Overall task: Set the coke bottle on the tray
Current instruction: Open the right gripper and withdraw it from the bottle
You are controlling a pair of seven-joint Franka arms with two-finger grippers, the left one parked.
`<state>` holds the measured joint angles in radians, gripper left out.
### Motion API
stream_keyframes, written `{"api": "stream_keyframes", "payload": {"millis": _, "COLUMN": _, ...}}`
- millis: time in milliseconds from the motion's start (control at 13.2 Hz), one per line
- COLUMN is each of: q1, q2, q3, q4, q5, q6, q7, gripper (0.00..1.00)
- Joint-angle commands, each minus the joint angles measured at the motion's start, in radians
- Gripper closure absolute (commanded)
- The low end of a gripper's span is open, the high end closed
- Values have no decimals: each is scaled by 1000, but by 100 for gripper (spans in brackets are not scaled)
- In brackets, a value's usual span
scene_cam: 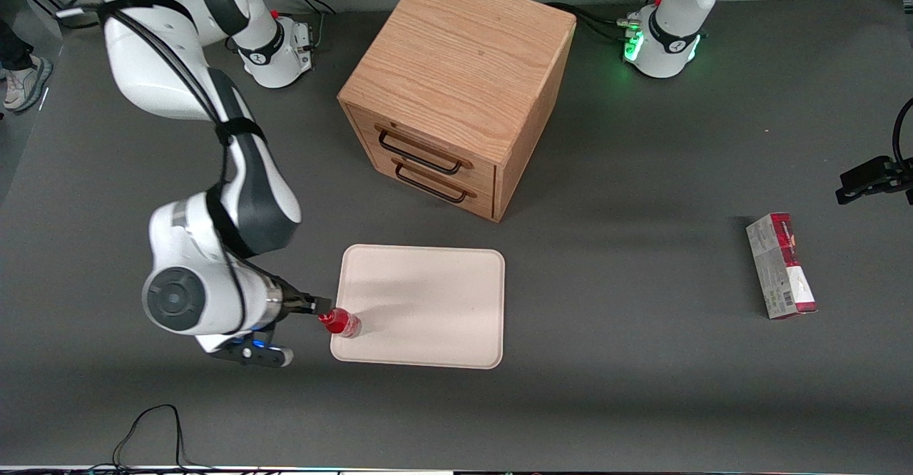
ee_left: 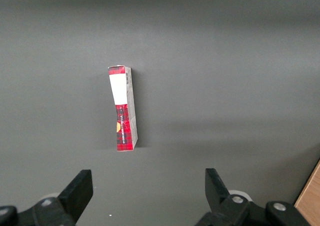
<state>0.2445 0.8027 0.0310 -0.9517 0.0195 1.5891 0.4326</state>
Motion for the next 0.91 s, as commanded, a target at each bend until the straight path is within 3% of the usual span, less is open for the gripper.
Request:
{"api": "stream_keyframes", "payload": {"millis": 0, "q1": -59, "q2": -286, "q3": -3, "q4": -346, "q5": 20, "q6": 17, "q7": -125, "gripper": 0}}
{"api": "stream_keyframes", "payload": {"millis": 228, "q1": -129, "q2": -550, "q3": -8, "q4": -632, "q5": 25, "q6": 26, "q7": -256, "gripper": 0}}
{"api": "stream_keyframes", "payload": {"millis": 456, "q1": -131, "q2": -770, "q3": -68, "q4": -858, "q5": 31, "q6": 78, "q7": -313, "gripper": 0}}
{"api": "stream_keyframes", "payload": {"millis": 835, "q1": -136, "q2": -962, "q3": -92, "q4": -970, "q5": 30, "q6": 62, "q7": -317, "gripper": 0}}
